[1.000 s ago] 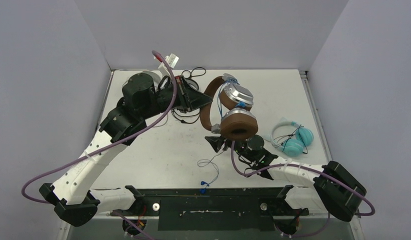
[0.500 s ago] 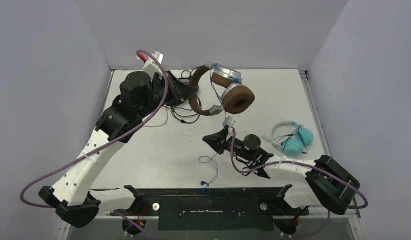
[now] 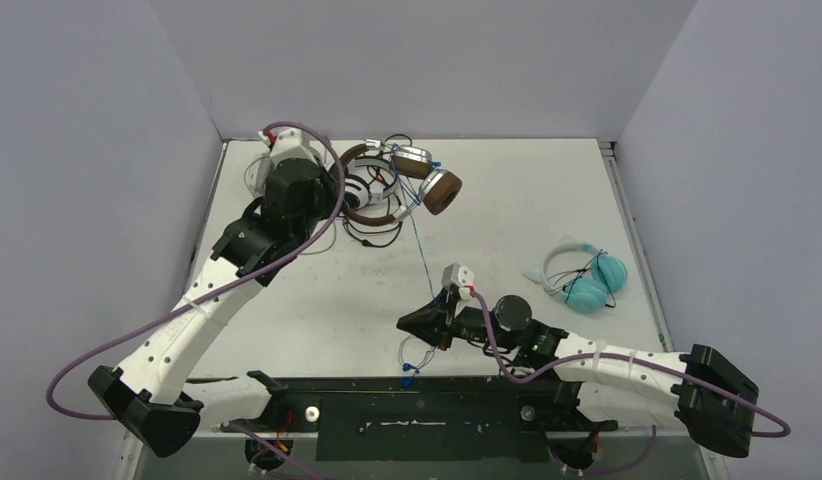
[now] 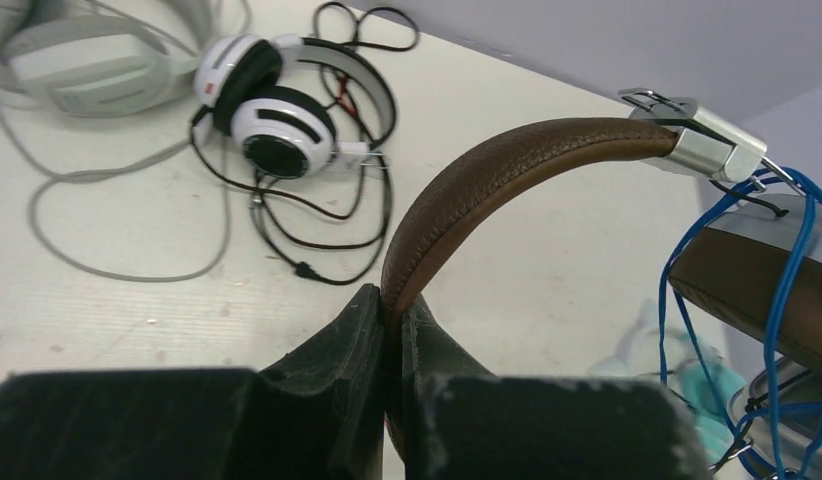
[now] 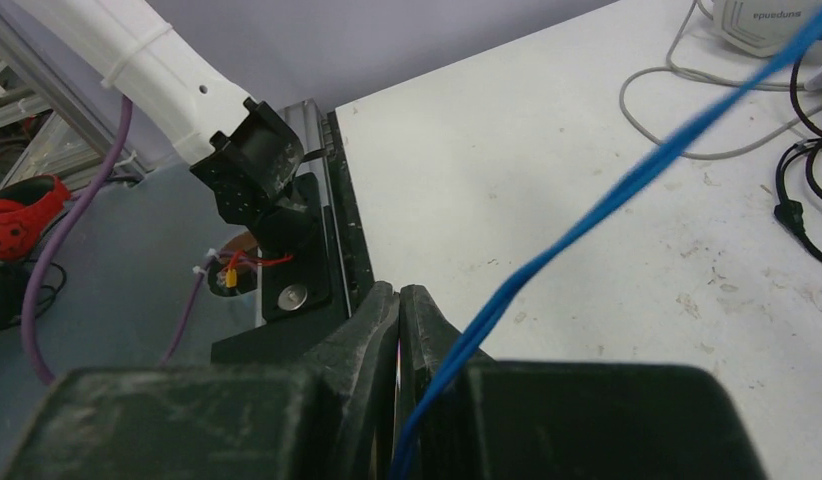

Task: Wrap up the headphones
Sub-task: Wrap the headphones cable around the headphones.

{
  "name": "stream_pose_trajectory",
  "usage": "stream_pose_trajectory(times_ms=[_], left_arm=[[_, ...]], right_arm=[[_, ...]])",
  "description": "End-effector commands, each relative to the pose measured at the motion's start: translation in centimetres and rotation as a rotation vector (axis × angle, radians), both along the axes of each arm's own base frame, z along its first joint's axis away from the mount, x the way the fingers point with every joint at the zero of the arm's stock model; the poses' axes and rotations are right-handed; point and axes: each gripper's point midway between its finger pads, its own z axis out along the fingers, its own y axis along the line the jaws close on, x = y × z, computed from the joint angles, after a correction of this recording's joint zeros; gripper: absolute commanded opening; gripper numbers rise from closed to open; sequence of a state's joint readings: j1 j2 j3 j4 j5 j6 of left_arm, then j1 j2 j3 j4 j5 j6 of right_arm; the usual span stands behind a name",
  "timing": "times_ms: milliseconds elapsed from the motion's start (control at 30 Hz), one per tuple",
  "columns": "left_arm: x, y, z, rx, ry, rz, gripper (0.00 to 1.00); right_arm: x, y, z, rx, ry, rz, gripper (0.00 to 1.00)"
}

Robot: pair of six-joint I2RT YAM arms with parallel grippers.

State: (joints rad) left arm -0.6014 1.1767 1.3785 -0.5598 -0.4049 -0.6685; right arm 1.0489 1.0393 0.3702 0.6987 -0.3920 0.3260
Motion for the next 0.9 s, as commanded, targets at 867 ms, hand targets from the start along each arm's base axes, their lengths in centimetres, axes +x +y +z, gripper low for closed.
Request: stream_pose_trajectory(times_ms=[867], left_arm=[[-3.6, 0.4, -11.4, 1.05, -0.253, -0.451, 0.0]], right_arm=[[3.2, -1.0, 5.3, -0.558, -0.139, -0.012, 0.0]])
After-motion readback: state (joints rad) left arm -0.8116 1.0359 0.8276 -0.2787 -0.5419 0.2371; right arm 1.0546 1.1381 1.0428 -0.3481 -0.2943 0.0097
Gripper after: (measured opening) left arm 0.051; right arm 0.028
